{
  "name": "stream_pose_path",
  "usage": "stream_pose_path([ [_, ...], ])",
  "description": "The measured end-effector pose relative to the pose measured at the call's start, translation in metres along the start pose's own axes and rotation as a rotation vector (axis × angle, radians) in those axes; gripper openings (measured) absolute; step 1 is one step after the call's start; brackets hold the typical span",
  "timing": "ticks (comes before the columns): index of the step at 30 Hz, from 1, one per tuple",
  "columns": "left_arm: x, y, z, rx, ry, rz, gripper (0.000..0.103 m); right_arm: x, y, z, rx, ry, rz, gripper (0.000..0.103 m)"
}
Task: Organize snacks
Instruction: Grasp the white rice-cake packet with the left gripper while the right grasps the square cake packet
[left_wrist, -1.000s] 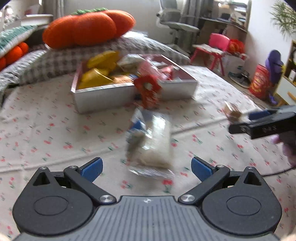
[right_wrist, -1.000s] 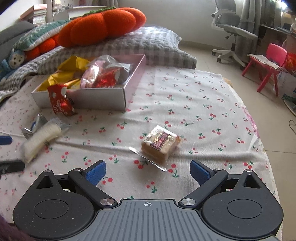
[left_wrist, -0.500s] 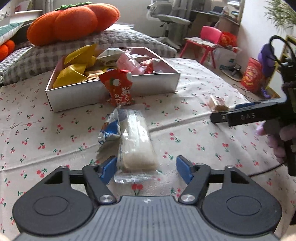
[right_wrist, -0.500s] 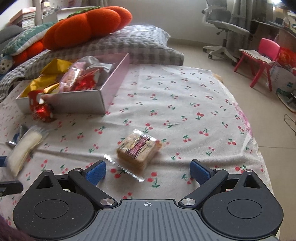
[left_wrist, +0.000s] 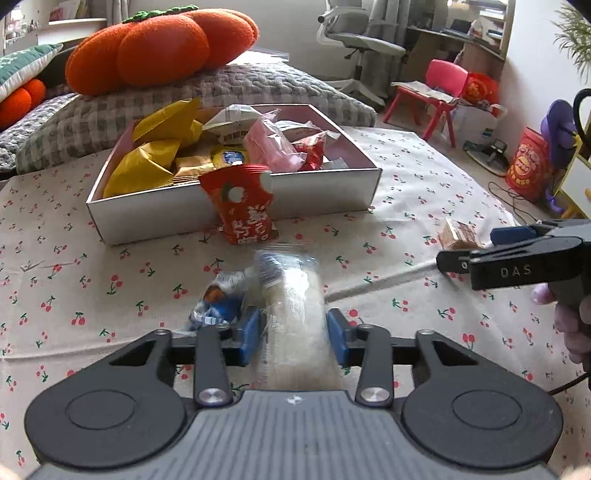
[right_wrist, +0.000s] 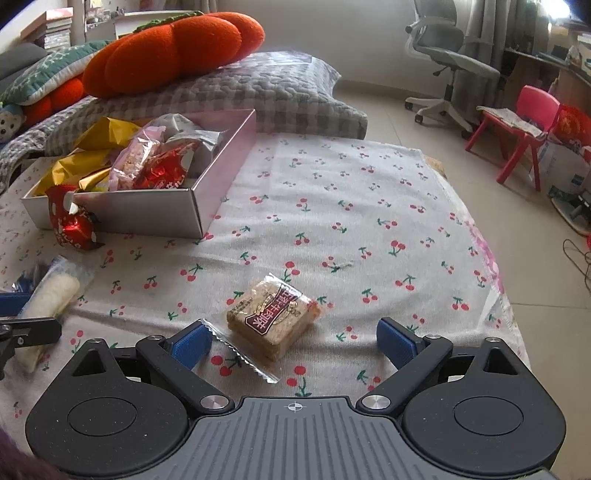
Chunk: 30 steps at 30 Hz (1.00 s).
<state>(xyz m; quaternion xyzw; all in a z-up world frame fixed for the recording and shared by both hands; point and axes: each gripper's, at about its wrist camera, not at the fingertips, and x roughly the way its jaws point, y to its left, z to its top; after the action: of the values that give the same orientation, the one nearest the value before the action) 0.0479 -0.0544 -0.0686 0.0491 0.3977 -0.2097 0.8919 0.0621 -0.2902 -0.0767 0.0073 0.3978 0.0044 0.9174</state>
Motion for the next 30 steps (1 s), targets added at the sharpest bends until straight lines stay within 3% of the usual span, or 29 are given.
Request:
stream_pose_path([
  [5,-0.003,-0.003,0.000,0.017,0.015,-0.027,0.030,-0.001,-0.003,0.003,0.021,-0.007,-0.002,0.083],
  [10,-0.004,-0.004,0.001,0.013,0.033,-0.052,0.029,-0.001,0.000,0.006,0.026,-0.009,0.026,0.050],
  [12,-0.004,-0.004,0.002,0.008,0.040,-0.058,0.029,-0.001,0.003,0.007,0.015,-0.009,0.031,0.044],
  [16,-0.007,-0.002,0.003,-0.012,0.049,-0.059,0.028,-0.003,0.009,0.008,-0.012,-0.010,0.039,0.021],
  [24,-0.014,0.004,0.007,-0.044,0.042,-0.075,0.028,-0.005,0.013,0.011,0.004,-0.001,0.066,0.023],
  [26,-0.013,0.005,0.006,-0.044,0.044,-0.074,0.028,-0.006,0.011,0.011,0.024,-0.003,0.057,0.035],
  [29,-0.010,0.005,0.006,-0.050,0.053,-0.076,0.028,-0.008,0.006,0.010,0.045,-0.016,0.028,0.062],
  [30,-0.009,0.005,0.006,-0.054,0.057,-0.079,0.028,-0.008,0.005,0.011,0.046,-0.023,0.023,0.064],
])
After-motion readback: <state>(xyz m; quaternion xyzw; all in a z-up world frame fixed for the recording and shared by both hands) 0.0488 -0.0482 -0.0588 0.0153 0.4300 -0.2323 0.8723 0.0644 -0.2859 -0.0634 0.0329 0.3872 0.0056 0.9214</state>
